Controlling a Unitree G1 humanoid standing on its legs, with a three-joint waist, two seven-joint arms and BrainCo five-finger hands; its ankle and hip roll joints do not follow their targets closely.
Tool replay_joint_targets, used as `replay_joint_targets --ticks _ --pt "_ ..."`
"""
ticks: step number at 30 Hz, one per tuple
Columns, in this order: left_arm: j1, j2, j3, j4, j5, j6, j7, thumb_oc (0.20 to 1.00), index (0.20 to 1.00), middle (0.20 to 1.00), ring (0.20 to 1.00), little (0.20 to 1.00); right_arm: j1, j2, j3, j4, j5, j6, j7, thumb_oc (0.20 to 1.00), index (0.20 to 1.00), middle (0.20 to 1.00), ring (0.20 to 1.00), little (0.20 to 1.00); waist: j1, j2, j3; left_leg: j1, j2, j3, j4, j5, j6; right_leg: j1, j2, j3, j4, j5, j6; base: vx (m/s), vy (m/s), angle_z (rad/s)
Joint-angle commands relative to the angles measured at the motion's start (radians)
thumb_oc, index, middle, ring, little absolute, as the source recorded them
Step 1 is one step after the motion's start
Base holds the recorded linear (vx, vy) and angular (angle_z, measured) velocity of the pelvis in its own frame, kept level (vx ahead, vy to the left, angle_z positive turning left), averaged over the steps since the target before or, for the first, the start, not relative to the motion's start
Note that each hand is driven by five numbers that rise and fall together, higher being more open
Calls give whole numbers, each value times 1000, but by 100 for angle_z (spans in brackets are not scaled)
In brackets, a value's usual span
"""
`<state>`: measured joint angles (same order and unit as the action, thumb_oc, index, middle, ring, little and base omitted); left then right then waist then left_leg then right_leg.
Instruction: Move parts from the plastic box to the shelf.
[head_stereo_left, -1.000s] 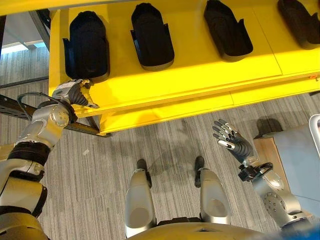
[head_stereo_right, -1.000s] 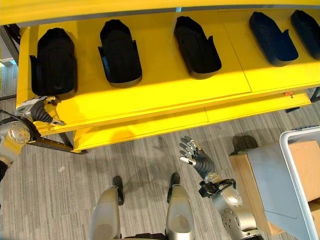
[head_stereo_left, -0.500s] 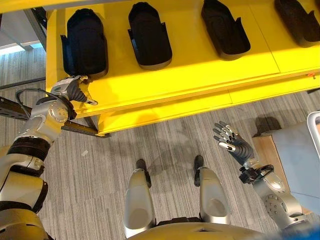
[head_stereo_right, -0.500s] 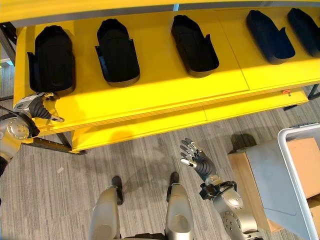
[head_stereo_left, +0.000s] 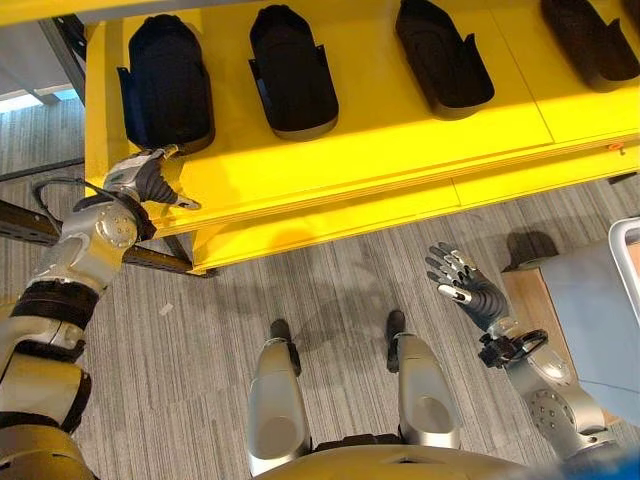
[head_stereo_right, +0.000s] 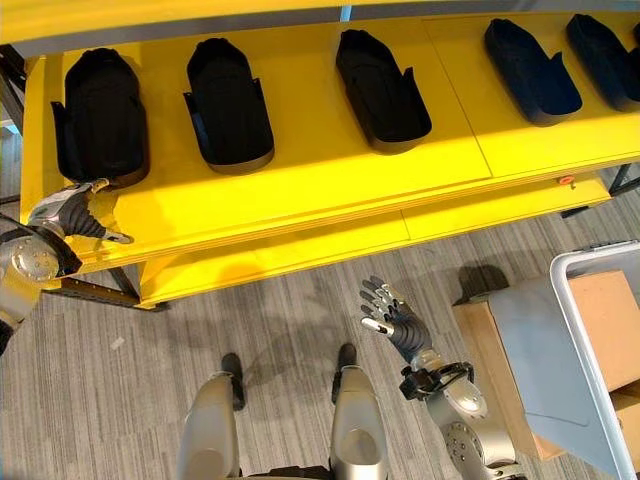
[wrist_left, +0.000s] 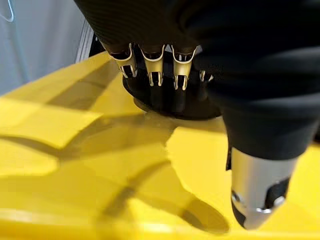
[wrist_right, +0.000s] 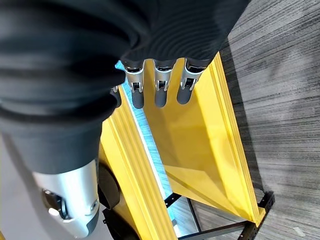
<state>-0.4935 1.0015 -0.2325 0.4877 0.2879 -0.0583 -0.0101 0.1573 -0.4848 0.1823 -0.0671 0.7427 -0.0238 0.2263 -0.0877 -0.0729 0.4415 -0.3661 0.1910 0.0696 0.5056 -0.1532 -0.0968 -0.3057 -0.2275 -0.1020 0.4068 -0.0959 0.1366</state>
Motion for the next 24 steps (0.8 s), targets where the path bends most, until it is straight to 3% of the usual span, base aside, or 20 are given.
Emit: replay_joint_targets --ticks 1,4,10,14,15,18,19,22,24 --pt "111 56 98 -81 -61 -37 -12 1000 1000 1000 1000 1000 38 -16 -48 -86 25 -28 11 1000 1000 1000 1000 1000 28 1 -81 17 29 -11 -23 34 -16 36 -45 24 -40 53 39 0 0 0" --pt "313 12 228 -242 -120 -57 -43 1000 1000 1000 1000 1000 32 -7 -61 -86 15 -28 7 1000 1000 1000 1000 1000 43 12 -83 32 27 -14 -31 34 -14 53 -45 22 -44 52 34 3 -3 -1" --pt "502 -50 295 -393 -230 -87 -120 1000 1000 1000 1000 1000 19 -10 -66 -85 3 -27 5 1000 1000 1000 1000 1000 53 24 -91 59 23 -17 -50 40 -12 82 -45 15 -58 55 32 12 -5 3" --pt "588 -107 291 -454 -378 -102 -155 1000 1000 1000 1000 1000 16 -15 -74 -97 0 -33 4 1000 1000 1000 1000 1000 58 32 -101 89 19 -21 -75 48 -10 115 -45 6 -74 57 31 27 -10 4" --pt "612 -153 273 -454 -491 -113 -162 1000 1000 1000 1000 1000 9 -16 -70 -100 2 -40 2 1000 1000 1000 1000 1000 59 37 -103 110 19 -23 -86 49 -10 137 -44 2 -84 53 30 0 0 0" --pt "624 -172 263 -467 -560 -119 -178 1000 1000 1000 1000 1000 4 -15 -70 -96 3 -45 -2 1000 1000 1000 1000 1000 59 40 -111 117 17 -25 -100 58 -9 147 -45 -5 -97 58 31 10 -8 3" --pt "645 -232 243 -456 -699 -119 -188 1000 1000 1000 1000 1000 5 -12 -71 -103 5 -55 -6 1000 1000 1000 1000 1000 59 46 -122 138 15 -26 -123 68 -7 168 -45 -11 -112 60 30 18 -19 6" --pt "675 -328 226 -451 -888 -119 -193 1000 1000 1000 1000 1000 1 -6 -60 -96 -2 -72 -16 1000 1000 1000 1000 1000 61 50 -149 171 8 -28 -170 88 -2 203 -39 -27 -151 68 31 17 -39 7" --pt "718 -375 238 -475 -915 -124 -192 1000 1000 1000 1000 1000 17 -3 -68 -89 -13 -78 -20 1000 1000 1000 1000 1000 66 53 -172 190 9 -26 -204 99 1 223 -38 -40 -181 73 31 20 -46 5"
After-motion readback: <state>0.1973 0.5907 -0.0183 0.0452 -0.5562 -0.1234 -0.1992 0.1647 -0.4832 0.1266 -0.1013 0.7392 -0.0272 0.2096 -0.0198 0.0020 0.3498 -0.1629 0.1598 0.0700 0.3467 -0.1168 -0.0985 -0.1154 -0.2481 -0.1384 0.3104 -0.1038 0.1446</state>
